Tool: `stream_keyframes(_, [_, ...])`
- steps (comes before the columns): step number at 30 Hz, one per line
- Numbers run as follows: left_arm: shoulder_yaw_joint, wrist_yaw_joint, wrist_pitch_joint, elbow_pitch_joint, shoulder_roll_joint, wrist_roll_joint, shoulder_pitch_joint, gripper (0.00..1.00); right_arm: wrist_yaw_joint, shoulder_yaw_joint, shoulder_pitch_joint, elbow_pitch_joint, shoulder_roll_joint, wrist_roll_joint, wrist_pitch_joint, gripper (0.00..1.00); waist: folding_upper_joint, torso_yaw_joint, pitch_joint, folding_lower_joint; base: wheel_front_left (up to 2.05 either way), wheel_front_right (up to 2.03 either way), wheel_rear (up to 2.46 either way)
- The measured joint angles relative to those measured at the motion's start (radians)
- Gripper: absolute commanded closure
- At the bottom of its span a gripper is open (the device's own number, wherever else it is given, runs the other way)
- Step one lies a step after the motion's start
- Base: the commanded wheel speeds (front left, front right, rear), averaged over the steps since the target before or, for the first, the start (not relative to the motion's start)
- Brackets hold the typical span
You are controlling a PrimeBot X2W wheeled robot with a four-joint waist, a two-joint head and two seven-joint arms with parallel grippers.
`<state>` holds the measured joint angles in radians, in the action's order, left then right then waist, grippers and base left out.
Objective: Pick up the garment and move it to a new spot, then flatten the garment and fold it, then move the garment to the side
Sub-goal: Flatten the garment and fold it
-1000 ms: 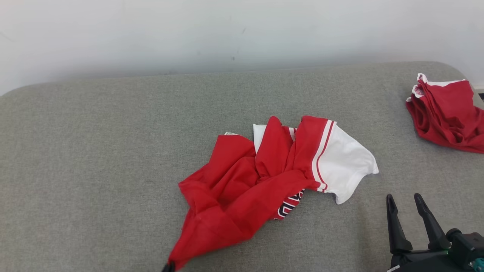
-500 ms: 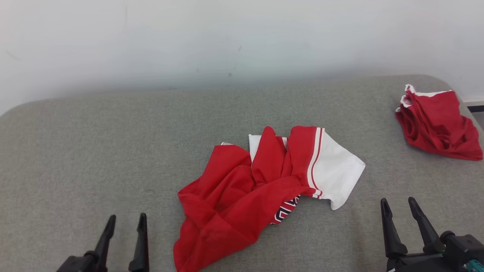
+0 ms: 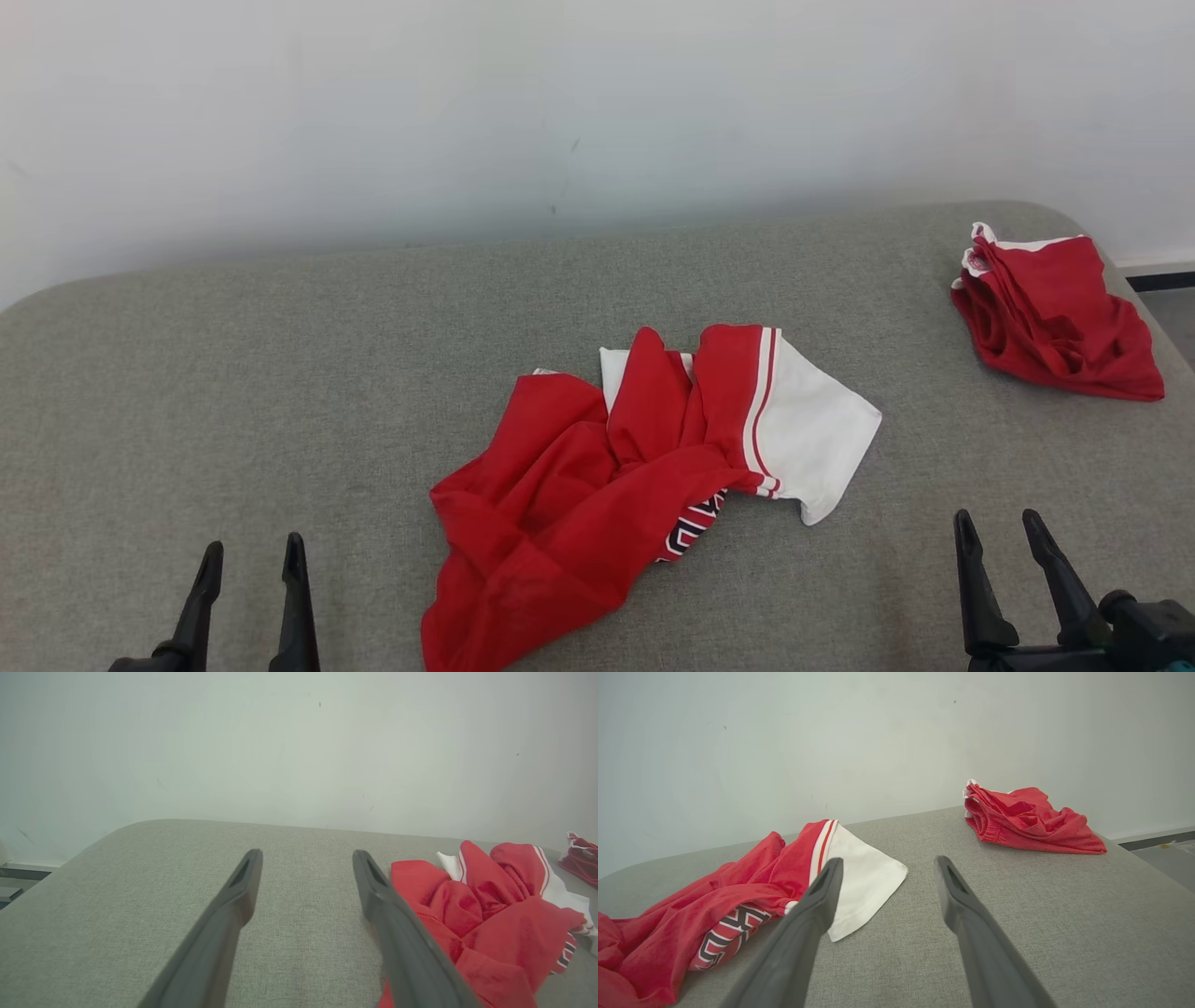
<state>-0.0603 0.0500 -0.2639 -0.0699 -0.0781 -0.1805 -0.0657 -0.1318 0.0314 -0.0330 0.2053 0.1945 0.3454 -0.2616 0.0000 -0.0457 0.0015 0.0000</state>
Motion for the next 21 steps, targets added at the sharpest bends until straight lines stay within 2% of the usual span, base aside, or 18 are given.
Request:
stream_keyframes(9, [-0.01,0.021,0.0,0.003,0.012,0.048,-0.001,0.0,0.0,0.021,0.007,0.036,0.014,-0.002,0.0,0.0,0.0,0.009,0.003,0.0,0.0,0.0,0.0])
stream_keyframes(15, [0.007,0.03,0.0,0.001,0.021,0.056,0.007,0.0,0.0,0.093,0.123,0.121,0.092,0.003,0.0,0.0,0.0,0.018,0.024,0.0,0.0,0.0,0.0])
stream_keyframes(21, [0.05,0.031,0.0,-0.004,0.026,0.057,0.053,0.0,0.0,0.172,0.298,0.283,0.183,0.016,0.007,0.0,0.0,0.051,0.067,0.0001,0.0,0.0,0.0])
